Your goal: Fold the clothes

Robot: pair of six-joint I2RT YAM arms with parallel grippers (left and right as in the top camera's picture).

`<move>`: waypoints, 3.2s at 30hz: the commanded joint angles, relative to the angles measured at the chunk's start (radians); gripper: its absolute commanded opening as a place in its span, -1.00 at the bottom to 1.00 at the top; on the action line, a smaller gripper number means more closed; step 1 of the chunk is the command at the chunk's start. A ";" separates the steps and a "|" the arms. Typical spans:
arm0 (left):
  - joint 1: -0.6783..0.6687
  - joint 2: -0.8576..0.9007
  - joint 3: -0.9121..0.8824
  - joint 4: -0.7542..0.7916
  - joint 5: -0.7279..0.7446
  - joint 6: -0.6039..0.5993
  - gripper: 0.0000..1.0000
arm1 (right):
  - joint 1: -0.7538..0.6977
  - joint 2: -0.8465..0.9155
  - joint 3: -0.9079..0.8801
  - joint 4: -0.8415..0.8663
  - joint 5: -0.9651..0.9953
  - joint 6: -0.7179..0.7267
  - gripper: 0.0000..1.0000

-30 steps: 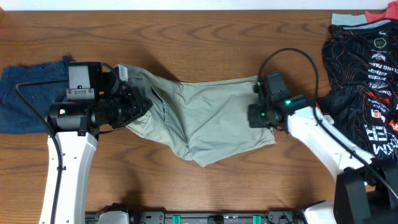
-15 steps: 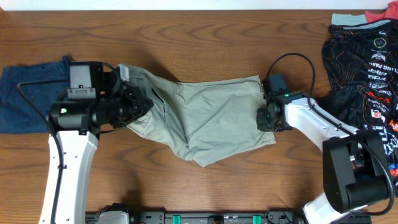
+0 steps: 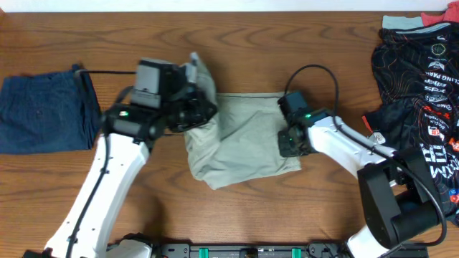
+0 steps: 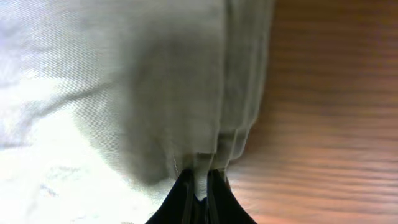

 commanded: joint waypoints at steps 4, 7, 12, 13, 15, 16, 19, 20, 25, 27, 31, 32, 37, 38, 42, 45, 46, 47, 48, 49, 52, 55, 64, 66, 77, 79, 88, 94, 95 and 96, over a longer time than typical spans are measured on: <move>-0.129 0.085 0.034 0.018 0.014 -0.059 -0.88 | 0.085 0.065 -0.036 -0.004 -0.103 0.053 -0.83; -0.182 0.129 0.034 0.043 0.014 -0.091 -0.88 | 0.092 0.065 -0.036 0.000 -0.104 0.054 -0.83; -0.252 0.187 0.034 0.132 0.014 -0.106 -0.87 | 0.092 0.065 -0.036 0.000 -0.104 0.068 -0.82; -0.262 0.197 0.034 0.145 0.013 -0.113 -0.88 | 0.092 0.065 -0.036 0.000 -0.104 0.068 -0.82; -0.278 0.213 0.034 0.163 0.013 -0.127 -0.88 | 0.092 0.065 -0.036 -0.001 -0.104 0.068 -0.81; -0.282 0.217 0.034 0.167 0.014 -0.127 -0.88 | 0.092 0.065 -0.036 -0.002 -0.104 0.068 -0.80; -0.286 0.220 0.034 0.173 0.015 -0.125 0.11 | 0.088 0.064 -0.034 -0.026 -0.103 0.067 -0.67; -0.285 0.216 0.034 0.176 0.023 -0.105 0.19 | 0.083 0.063 -0.031 -0.040 -0.102 0.063 -0.61; -0.217 0.171 0.035 0.168 0.070 -0.011 0.28 | 0.003 0.029 0.025 -0.161 0.023 0.033 -0.33; -0.165 0.149 0.035 0.163 0.066 0.009 0.28 | -0.051 -0.005 0.073 -0.237 0.092 0.032 -0.31; -0.049 0.138 0.035 0.128 0.034 0.056 0.27 | -0.143 -0.081 0.183 -0.341 0.111 -0.029 -0.30; -0.021 0.139 0.035 0.109 0.002 0.061 0.27 | -0.161 -0.105 0.212 -0.357 0.089 -0.048 -0.31; 0.085 0.161 0.033 0.024 -0.191 0.112 0.52 | -0.184 -0.204 0.276 -0.342 -0.182 -0.177 -0.29; 0.097 0.172 0.031 0.016 -0.204 0.136 0.62 | -0.180 -0.219 0.275 -0.329 -0.260 -0.206 -0.29; 0.130 0.223 0.015 0.010 -0.204 0.182 0.82 | -0.145 -0.222 0.272 -0.314 -0.546 -0.341 -0.31; 0.147 0.290 0.011 0.011 -0.204 0.200 0.87 | -0.094 -0.209 0.248 -0.313 -0.566 -0.349 -0.31; 0.149 0.311 0.011 0.013 -0.203 0.212 0.87 | -0.080 -0.204 0.239 -0.310 -0.562 -0.349 -0.30; 0.150 0.334 0.011 0.015 -0.200 0.222 0.88 | -0.065 -0.197 0.227 -0.309 -0.556 -0.349 -0.30; 0.150 0.355 0.011 0.018 -0.196 0.223 0.89 | -0.048 -0.188 0.214 -0.307 -0.550 -0.349 -0.30; 0.150 0.377 0.011 0.022 -0.192 0.223 0.91 | -0.035 -0.180 0.200 -0.306 -0.547 -0.349 -0.30; 0.150 0.444 0.011 0.050 -0.136 0.254 0.93 | 0.002 -0.148 0.148 -0.291 -0.541 -0.349 -0.27; 0.150 0.501 0.011 0.084 -0.061 0.266 0.93 | 0.024 -0.116 0.085 -0.254 -0.510 -0.308 -0.26; 0.148 0.620 0.011 0.150 0.027 0.266 0.94 | 0.028 -0.016 -0.085 -0.113 -0.270 -0.160 -0.25; 0.148 0.627 0.011 0.150 0.031 0.266 0.94 | 0.026 -0.002 -0.104 -0.108 -0.193 -0.113 -0.26; 0.148 0.626 0.011 0.200 0.136 0.266 0.39 | 0.024 0.006 -0.118 -0.094 -0.103 -0.060 -0.22; 0.148 0.626 0.011 0.209 0.139 0.266 0.06 | 0.024 0.006 -0.118 -0.094 -0.103 -0.060 -0.22; 0.181 0.610 0.026 0.274 0.136 0.267 -0.87 | 0.017 0.000 -0.117 -0.122 -0.102 0.042 -0.03; 0.288 0.496 0.068 0.274 0.055 0.266 -0.86 | -0.062 -0.080 -0.091 -0.172 -0.102 0.059 0.04; 0.315 0.463 0.080 0.274 0.031 0.266 -0.88 | -0.077 -0.099 -0.087 -0.179 -0.103 0.050 0.04; 0.343 0.435 0.094 0.274 0.008 0.266 -0.88 | -0.095 -0.124 -0.084 -0.187 -0.103 0.037 0.03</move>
